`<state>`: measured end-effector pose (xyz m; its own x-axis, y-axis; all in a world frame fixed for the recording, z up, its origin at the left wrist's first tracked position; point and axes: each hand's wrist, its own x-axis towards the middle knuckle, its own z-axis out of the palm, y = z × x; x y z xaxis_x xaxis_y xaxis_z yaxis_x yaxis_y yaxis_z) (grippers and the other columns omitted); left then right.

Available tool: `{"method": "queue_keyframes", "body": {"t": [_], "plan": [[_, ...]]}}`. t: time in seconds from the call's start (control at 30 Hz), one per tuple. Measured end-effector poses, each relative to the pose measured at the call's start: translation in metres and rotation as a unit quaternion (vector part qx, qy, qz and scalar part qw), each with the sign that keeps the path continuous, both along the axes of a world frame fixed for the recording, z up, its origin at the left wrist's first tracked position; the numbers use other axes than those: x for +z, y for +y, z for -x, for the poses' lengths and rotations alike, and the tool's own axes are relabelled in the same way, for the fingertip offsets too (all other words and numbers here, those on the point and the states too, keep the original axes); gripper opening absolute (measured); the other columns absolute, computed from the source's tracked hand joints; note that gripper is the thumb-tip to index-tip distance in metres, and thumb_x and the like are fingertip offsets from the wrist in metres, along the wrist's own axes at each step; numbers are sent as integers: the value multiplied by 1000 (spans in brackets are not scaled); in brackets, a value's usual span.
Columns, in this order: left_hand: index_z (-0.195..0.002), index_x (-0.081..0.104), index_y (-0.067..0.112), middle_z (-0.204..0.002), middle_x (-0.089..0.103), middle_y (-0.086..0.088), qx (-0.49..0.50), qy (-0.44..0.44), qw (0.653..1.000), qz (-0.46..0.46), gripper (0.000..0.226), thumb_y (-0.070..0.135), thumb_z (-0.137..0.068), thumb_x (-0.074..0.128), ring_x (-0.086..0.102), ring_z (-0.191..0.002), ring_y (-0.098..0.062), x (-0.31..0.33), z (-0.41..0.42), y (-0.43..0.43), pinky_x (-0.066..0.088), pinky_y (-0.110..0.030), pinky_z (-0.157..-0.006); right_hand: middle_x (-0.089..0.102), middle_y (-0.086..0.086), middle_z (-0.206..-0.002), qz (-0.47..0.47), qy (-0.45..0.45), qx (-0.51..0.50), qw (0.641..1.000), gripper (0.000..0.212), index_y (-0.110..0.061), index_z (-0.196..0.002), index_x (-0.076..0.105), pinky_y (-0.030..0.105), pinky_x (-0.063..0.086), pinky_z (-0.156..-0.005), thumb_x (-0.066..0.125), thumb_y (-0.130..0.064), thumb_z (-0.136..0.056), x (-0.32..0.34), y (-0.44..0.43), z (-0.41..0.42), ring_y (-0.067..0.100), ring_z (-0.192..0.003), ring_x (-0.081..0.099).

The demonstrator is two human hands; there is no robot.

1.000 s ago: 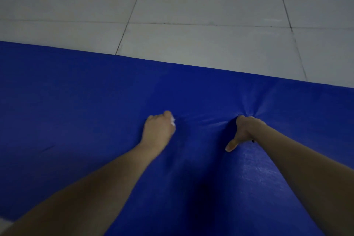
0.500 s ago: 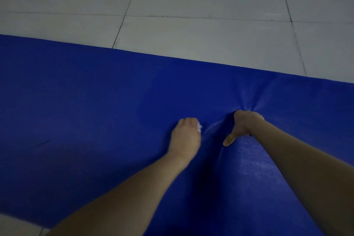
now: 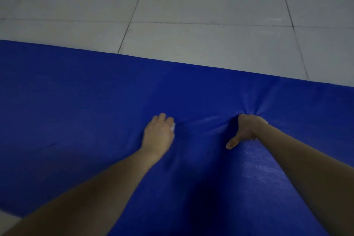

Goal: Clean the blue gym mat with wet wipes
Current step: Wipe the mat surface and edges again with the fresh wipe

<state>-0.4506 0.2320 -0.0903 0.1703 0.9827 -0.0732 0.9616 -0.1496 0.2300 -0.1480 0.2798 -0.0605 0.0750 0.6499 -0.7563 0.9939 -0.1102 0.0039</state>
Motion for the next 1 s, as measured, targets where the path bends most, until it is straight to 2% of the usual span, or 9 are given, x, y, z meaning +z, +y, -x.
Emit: {"method": "queue_keyframes", "body": {"t": [0.13, 0.23, 0.3, 0.4, 0.5, 0.67, 0.73, 0.83, 1.0], "plan": [[-87, 55, 7, -96, 55, -12, 131, 21, 991, 2, 17, 20, -99, 54, 51, -81, -29, 4, 53, 5, 48, -42, -65, 49, 7, -133, -46, -1, -32, 998, 124, -15, -136, 40, 44, 53, -90, 83, -81, -40, 10, -23, -2, 29, -118, 55], [-98, 61, 5, -101, 58, -12, 215, -37, 975, 34, 18, 20, -102, 52, 54, -81, -27, 6, 40, 4, 47, -39, -65, 48, 9, -130, -134, 21, -88, 987, 100, -14, -127, 45, 44, 52, -87, 75, -81, -59, 10, -68, -3, 30, -113, 55], [-96, 62, 9, -103, 60, -9, 234, -92, 966, 58, 14, 19, -100, 53, 55, -82, -25, 10, 18, 0, 44, -35, -66, 47, 9, -130, -123, 21, -110, 986, 98, -15, -127, 45, 44, 52, -88, 72, -82, -61, 7, -101, 2, 30, -115, 54], [-81, 60, 14, -95, 64, -8, 188, -117, 972, 80, 18, 20, -97, 52, 55, -77, -23, 16, -30, -16, 36, -30, -66, 40, 11, -139, -48, -7, -58, 997, 122, -14, -143, 29, 44, 51, -89, 76, -83, -53, 2, -122, 12, 31, -123, 51], [-89, 64, 15, -98, 64, -8, 62, -110, 988, 94, 21, 26, -99, 48, 62, -87, -30, 16, -92, -41, 42, -35, -68, 37, 15, -145, 0, -7, -32, 999, 134, -12, -150, 21, 44, 51, -95, 80, -81, -50, 4, -113, 16, 33, -128, 50], [-103, 62, 16, -105, 56, -5, -116, -119, 976, 144, 18, 23, -89, 69, 58, -94, -27, 19, -156, -79, 51, -41, -79, 41, 17, -143, -16, -2, -45, 999, 92, -12, -142, 32, 45, 49, -101, 78, -54, -74, 3, -105, 21, 34, -128, 52], [-105, 61, 16, -106, 53, -5, -170, -72, 976, 113, 13, 20, -93, 65, 57, -95, -27, 14, -146, -70, 53, -42, -78, 47, 11, -138, 1, -4, -39, 999, 105, -13, -139, 36, 43, 51, -98, 82, -65, -60, 3, -102, 21, 30, -127, 52], [-100, 61, 13, -107, 53, -8, -155, -44, 986, 54, 18, 25, -105, 49, 56, -95, -28, 7, -99, -47, 51, -44, -75, 50, 6, -139, 15, -9, -17, 1000, 127, -13, -140, 39, 40, 51, -99, 82, -81, -43, 7, -95, 20, 26, -130, 49], [-94, 60, 10, -102, 54, -9, 2, -8, 999, 31, 23, 24, -105, 46, 55, -91, -29, 6, 18, -23, 43, -39, -71, 50, 3, -139, 22, -16, -4, 1000, 120, -14, -136, 42, 43, 49, -101, 81, -82, -45, 13, -92, 23, 26, -130, 49]]}}
